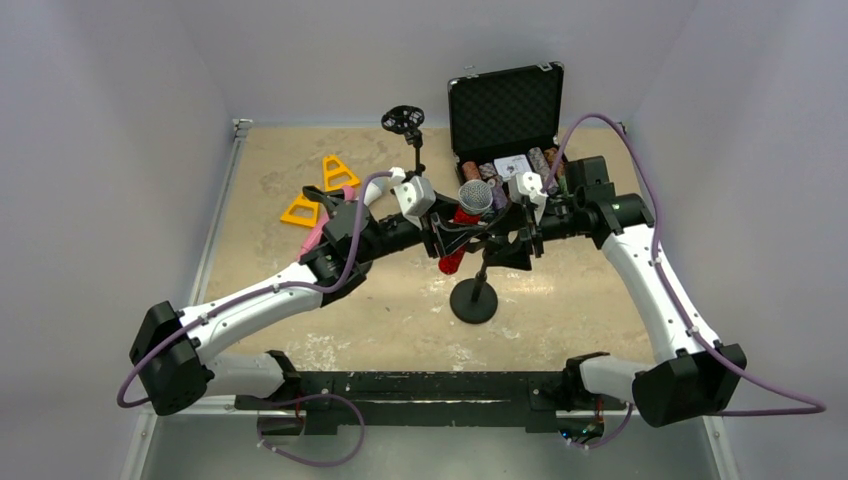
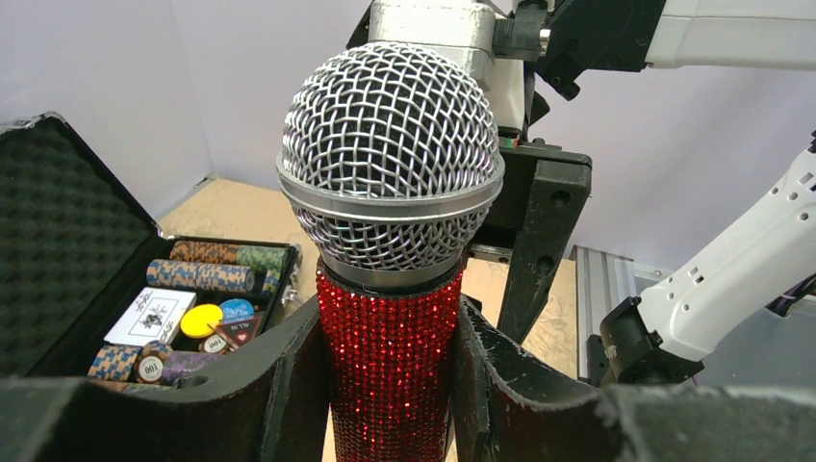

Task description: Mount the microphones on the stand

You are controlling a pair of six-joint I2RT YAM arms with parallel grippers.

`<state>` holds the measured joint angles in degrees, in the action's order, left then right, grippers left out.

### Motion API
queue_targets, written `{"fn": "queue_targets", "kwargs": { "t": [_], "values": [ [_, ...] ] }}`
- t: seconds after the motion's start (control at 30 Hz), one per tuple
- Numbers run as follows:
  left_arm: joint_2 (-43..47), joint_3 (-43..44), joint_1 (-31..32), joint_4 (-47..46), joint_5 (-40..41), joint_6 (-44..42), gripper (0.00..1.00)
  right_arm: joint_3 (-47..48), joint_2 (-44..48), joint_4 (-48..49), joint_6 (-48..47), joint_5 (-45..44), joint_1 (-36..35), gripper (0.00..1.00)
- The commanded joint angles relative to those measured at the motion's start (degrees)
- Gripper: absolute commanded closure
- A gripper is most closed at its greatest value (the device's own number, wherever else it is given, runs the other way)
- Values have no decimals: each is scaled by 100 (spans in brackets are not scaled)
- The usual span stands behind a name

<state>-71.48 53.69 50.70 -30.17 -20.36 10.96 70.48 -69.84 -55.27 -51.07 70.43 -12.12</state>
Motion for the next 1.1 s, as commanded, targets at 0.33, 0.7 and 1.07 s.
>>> {"fn": "queue_targets", "kwargs": {
  "t": [0.33,0.7,1.07],
  "values": [
    [-43,1,20,-578,-77,82,100,236,-144,-459,-337,-302,38,35],
    [-70,31,20,-533,-114,55,100,409,-78,-803,-686,-228,175,50],
    [-355,175,36,-1003,-388,302,100,406,-227,-925,-667,128,113,100]
  ]
}}
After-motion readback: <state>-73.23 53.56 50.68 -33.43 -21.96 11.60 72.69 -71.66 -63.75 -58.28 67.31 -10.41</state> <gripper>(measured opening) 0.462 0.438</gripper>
